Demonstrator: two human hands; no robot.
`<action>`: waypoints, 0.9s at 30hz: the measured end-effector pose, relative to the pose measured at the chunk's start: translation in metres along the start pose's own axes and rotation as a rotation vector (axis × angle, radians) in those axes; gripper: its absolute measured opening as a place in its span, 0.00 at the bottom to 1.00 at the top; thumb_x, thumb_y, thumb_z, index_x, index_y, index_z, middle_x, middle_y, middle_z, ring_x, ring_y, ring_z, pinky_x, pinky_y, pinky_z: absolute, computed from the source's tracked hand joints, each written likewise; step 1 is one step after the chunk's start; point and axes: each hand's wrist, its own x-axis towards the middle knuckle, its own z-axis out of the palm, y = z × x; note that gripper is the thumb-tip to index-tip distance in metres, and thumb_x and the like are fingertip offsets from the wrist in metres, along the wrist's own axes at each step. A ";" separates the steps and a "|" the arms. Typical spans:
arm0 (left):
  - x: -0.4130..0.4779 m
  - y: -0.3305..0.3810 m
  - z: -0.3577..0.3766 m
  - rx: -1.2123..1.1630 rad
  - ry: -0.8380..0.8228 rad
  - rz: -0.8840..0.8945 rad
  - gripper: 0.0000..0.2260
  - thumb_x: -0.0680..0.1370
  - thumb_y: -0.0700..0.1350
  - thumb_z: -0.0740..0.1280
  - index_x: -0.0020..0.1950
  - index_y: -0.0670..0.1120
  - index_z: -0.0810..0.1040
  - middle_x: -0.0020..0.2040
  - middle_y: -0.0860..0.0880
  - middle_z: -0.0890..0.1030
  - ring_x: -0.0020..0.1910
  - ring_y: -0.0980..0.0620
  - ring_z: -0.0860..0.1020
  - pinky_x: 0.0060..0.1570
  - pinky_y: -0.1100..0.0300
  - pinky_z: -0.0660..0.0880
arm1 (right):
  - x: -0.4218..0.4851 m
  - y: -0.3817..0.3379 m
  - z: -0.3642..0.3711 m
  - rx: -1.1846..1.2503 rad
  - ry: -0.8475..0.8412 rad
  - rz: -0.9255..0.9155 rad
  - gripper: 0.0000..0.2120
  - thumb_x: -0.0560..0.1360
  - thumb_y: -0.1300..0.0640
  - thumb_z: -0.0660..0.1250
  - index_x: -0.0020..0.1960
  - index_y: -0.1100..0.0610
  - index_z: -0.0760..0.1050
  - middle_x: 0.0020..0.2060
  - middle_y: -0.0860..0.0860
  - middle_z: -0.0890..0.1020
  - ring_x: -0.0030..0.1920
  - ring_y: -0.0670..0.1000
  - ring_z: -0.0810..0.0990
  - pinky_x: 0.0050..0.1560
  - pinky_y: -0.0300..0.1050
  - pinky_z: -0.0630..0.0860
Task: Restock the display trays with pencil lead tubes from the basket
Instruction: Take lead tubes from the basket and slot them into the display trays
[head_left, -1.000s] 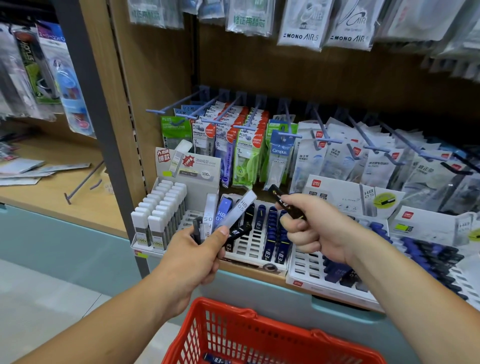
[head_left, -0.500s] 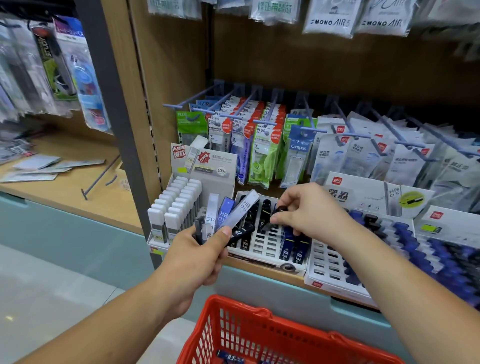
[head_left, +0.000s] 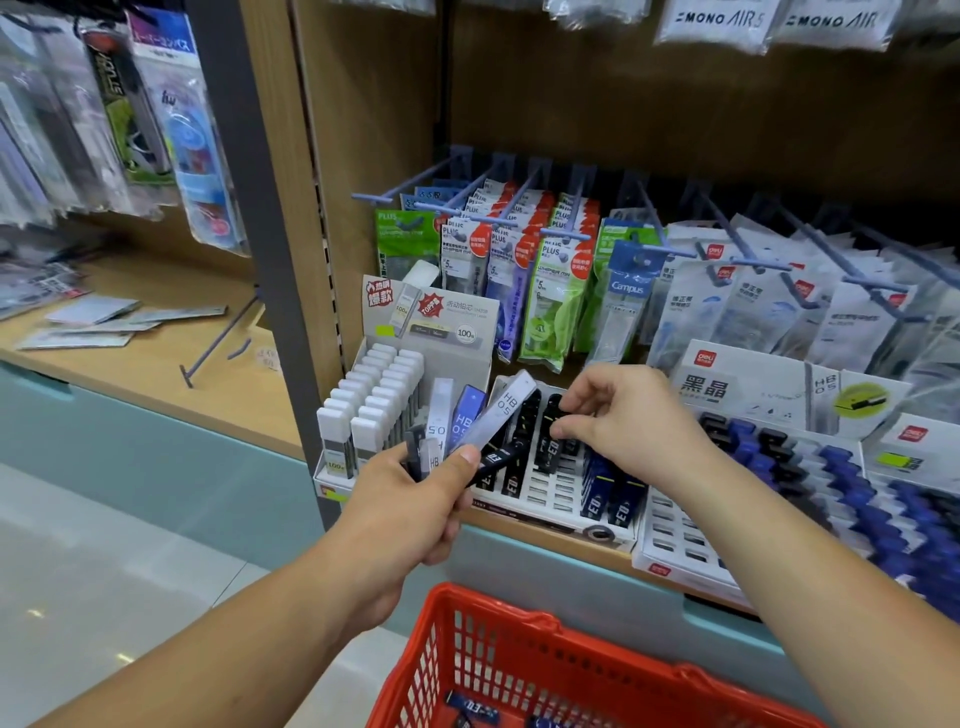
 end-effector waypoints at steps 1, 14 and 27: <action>0.000 0.000 0.000 -0.001 -0.001 -0.001 0.08 0.82 0.48 0.70 0.51 0.44 0.78 0.35 0.46 0.76 0.28 0.53 0.69 0.25 0.60 0.62 | 0.000 -0.001 0.001 0.008 -0.008 0.000 0.12 0.66 0.55 0.84 0.38 0.48 0.81 0.33 0.45 0.84 0.37 0.43 0.82 0.44 0.44 0.80; 0.001 -0.002 0.003 0.023 -0.003 -0.005 0.08 0.82 0.49 0.70 0.53 0.44 0.78 0.36 0.45 0.77 0.28 0.52 0.68 0.25 0.61 0.62 | -0.004 0.007 0.000 -0.164 -0.042 -0.015 0.09 0.72 0.49 0.78 0.40 0.47 0.79 0.38 0.45 0.83 0.40 0.49 0.81 0.46 0.51 0.81; 0.001 -0.001 0.016 -0.008 -0.002 -0.015 0.12 0.81 0.50 0.71 0.54 0.42 0.76 0.36 0.45 0.77 0.28 0.52 0.69 0.25 0.60 0.62 | -0.011 0.006 -0.005 -0.226 -0.136 -0.108 0.03 0.77 0.50 0.73 0.48 0.43 0.81 0.39 0.39 0.81 0.41 0.39 0.77 0.45 0.45 0.78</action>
